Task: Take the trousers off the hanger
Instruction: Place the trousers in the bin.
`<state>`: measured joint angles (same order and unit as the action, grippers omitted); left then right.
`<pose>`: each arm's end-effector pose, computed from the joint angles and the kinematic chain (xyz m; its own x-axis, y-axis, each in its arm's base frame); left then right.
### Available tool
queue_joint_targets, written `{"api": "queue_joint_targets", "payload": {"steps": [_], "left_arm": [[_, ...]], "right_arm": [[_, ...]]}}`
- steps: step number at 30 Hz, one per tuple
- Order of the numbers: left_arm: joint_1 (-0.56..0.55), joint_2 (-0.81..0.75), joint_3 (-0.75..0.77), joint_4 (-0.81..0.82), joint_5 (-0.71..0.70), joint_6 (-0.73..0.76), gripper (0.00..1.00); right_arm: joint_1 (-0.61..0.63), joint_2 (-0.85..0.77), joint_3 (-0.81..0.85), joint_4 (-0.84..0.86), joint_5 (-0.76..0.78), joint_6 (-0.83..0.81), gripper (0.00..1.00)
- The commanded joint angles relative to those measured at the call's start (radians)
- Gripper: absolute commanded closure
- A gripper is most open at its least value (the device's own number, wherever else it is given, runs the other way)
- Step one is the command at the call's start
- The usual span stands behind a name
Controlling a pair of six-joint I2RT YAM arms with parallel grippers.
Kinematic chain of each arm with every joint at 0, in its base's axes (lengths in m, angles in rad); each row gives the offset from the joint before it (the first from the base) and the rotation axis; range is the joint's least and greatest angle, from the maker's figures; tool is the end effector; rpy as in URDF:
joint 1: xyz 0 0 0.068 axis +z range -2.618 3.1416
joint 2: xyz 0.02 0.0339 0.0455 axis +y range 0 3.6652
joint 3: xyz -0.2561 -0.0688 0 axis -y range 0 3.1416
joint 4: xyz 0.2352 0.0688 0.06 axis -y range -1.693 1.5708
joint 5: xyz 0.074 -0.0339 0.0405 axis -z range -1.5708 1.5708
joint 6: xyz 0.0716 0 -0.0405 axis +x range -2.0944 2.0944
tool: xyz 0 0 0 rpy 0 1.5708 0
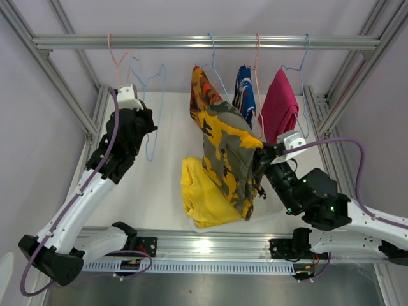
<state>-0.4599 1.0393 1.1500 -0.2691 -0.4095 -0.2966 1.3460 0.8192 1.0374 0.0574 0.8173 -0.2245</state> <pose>0.2414 -0.0878 0.3979 -0.1512 -0.2243 -0.9627 0.0111 0.9735 -0.2286 0.0911 0.1639 0.4436 0.1728 0.0724 -0.9823 -0.4842 0.8747 -0.0207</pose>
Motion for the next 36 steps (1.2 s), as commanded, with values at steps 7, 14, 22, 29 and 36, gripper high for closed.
{"api": "queue_joint_targets", "payload": {"steps": [7, 14, 22, 29, 36], "left_arm": [[-0.032, -0.024, -0.007, 0.059, -0.052, 0.048, 1.0], [-0.065, -0.015, -0.009, 0.062, -0.089, 0.076, 0.99], [-0.088, -0.004, -0.009, 0.065, -0.12, 0.1, 0.99], [-0.103, -0.002, -0.012, 0.073, -0.147, 0.12, 1.0], [-0.112, -0.004, -0.009, 0.073, -0.147, 0.122, 1.0]], "right_arm": [[-0.001, -0.215, -0.095, -0.033, 0.118, 0.114, 1.0], [-0.001, -0.359, -0.174, -0.16, 0.186, 0.172, 1.0], [-0.001, -0.485, -0.183, -0.291, 0.233, 0.22, 1.0], [-0.001, -0.482, -0.186, -0.306, 0.293, 0.252, 1.0], [-0.001, -0.48, -0.18, -0.289, 0.306, 0.229, 1.0]]}}
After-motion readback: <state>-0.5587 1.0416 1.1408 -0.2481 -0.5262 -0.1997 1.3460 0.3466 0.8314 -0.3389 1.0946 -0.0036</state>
